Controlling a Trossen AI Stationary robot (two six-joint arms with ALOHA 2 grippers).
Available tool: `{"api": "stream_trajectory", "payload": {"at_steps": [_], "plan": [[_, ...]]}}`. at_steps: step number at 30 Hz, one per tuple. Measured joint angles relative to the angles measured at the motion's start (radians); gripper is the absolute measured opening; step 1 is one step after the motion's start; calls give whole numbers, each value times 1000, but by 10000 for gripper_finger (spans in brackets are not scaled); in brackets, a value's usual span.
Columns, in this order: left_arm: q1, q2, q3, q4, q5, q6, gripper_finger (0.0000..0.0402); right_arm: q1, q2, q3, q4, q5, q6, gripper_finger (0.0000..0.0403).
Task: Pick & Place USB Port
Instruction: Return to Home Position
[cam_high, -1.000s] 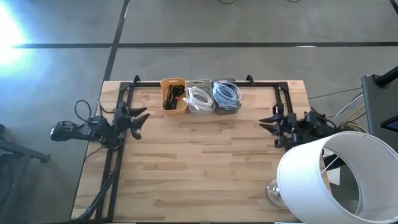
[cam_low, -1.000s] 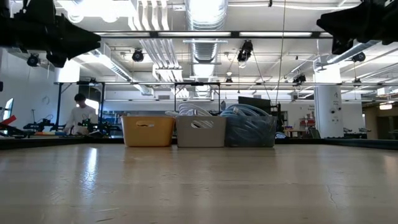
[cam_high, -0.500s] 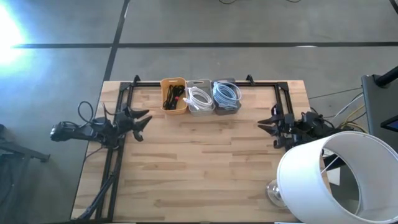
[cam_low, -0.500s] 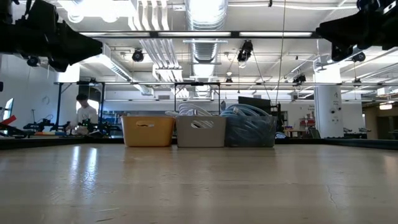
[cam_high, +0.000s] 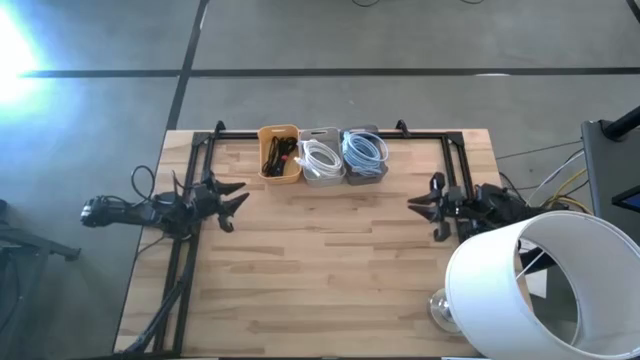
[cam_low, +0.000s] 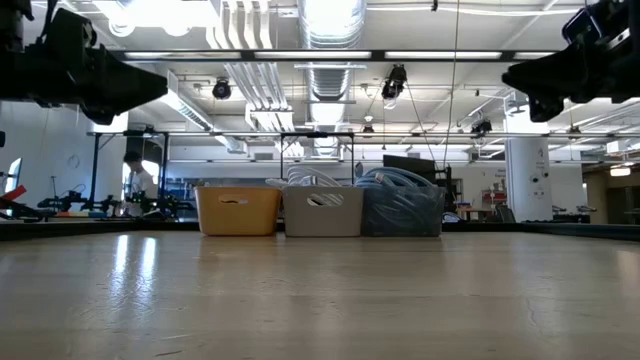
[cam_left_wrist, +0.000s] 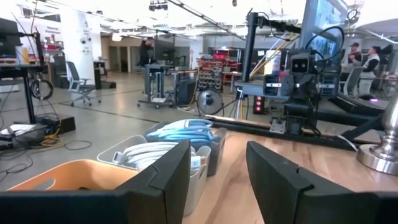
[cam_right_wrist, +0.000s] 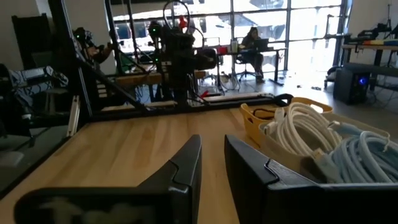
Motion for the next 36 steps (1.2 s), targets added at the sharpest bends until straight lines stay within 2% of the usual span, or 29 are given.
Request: {"api": "stream_trajectory", "payload": {"at_steps": [5, 23, 28, 36], "plan": [[0, 0, -1, -4, 0, 0, 161, 0, 0, -64, 109, 0, 0, 59], [0, 2, -2, -9, -8, 1, 161, 0, 12, -71, 62, 11, 8, 78], [0, 2, -2, -10, -8, 1, 161, 0, 15, -71, 62, 11, 87, 83], [0, 2, -3, -11, -8, 1, 161, 0, 16, -71, 62, 11, 93, 78]]}}
